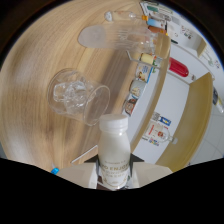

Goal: Make me a cup of Mount Fuji.

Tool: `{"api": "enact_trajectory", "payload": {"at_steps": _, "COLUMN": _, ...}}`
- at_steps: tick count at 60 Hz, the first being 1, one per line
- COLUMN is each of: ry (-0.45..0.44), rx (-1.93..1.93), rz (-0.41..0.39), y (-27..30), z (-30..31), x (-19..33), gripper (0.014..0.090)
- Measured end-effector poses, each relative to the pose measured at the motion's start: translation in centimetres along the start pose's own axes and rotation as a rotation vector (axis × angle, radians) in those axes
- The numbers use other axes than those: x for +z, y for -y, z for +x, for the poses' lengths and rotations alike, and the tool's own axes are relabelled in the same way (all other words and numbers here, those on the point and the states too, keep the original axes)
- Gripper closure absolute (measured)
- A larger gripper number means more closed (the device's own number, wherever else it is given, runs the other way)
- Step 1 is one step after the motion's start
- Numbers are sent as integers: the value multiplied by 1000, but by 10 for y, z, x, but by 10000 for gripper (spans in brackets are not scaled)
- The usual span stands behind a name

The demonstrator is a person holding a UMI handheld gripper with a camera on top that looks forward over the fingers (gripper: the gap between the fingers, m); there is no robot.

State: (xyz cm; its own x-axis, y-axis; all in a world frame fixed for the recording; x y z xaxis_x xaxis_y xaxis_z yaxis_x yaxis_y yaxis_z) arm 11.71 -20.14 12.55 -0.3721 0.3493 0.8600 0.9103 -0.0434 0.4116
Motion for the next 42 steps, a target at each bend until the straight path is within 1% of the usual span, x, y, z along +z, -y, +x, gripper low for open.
{"api": "enact_trajectory", "payload": {"at_steps": 8, "ry": -13, "rx": 118, "rz": 30, "y": -3, "z": 10, "x": -4, "gripper": 572}}
{"api": "enact_trajectory", "payload": {"at_steps": 15, "ry": -36, "rx": 370, "rz": 70, "y": -10, "z": 29, "x": -13, "gripper": 571}}
{"api": "enact_trajectory", "payload": {"at_steps": 21, "ry": -51, "rx": 706, "rz": 132, "y": -17, "z": 46, "x": -26, "gripper": 570}}
{"api": "enact_trajectory", "payload": {"at_steps": 26, "ry": -51, "rx": 1013, "rz": 214, "y": -19, "z": 61, "x": -37, "gripper": 567}}
{"api": "enact_trajectory", "payload": {"at_steps": 30, "ry": -36, "rx": 1239, "rz": 252, "y": -22, "z": 64, "x": -39, "gripper": 566}}
{"api": "enact_trajectory", "payload": {"at_steps": 36, "ry": -1, "rx": 1537, "rz": 233, "y": -30, "z": 48, "x": -31, "gripper": 567}}
{"api": "enact_trajectory", "payload": {"at_steps": 42, "ry": 73, "rx": 1752, "rz": 193, "y": -27, "z": 10, "x": -12, "gripper": 569}}
